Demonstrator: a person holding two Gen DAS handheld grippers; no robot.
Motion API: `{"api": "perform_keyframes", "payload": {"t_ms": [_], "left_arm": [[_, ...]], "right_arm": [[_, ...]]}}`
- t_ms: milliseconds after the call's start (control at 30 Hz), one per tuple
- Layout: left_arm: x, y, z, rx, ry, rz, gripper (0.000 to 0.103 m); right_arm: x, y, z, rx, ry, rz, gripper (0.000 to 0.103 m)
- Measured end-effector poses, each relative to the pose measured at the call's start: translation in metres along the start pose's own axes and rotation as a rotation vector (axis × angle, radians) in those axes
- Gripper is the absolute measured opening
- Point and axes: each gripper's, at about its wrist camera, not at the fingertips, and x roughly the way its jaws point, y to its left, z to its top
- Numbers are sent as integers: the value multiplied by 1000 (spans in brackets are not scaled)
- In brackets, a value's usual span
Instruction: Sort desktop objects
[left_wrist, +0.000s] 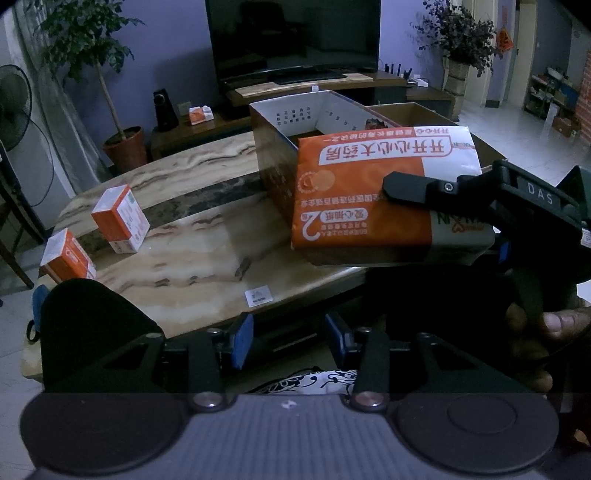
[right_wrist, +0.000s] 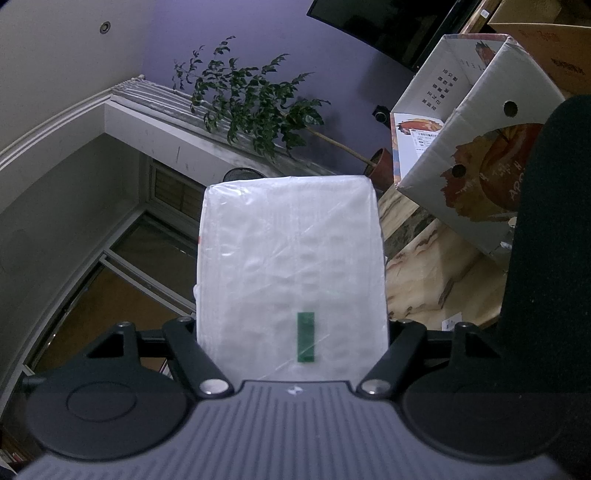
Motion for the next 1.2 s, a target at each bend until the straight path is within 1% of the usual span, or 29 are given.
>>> {"api": "perform_keyframes", "payload": {"t_ms": [200,300,433,500,533,567,667,767,933,1067,1133,1200], "left_arm": [[1,1,0,-2,-1,2,44],[1,2,0,-8,-16,3,44],[2,8,1,-25,-37,-13,51],[4,11,1,-27,-38,-8,51],[6,13,1,-32,-36,-6,54],[8,15,1,-39,-34,-6,56],[12,24,3,-68,-27,-30,59],[19,33,5,-84,-19,-37,61],[36,51,8,-127,13,-57,62],[53,60,10,-137,29,-77,63],[61,60,11,-119,36,-75,63],[69,60,13,-96,33,-76,66]], "right_arm": [[0,1,0,-4,3,-4,75],[0,3,0,-13,4,-12,75],[1,9,1,-41,6,-37,75],[3,14,3,-54,8,-55,75],[4,16,5,-60,8,-63,75],[5,20,8,-69,5,-70,75],[9,34,23,-124,-9,-100,75],[16,48,48,-189,-24,-167,75],[36,70,103,-331,-34,-353,75],[65,84,147,-446,-1,-490,75],[84,87,166,-502,26,-570,75],[102,85,183,-552,44,-633,75]]}}
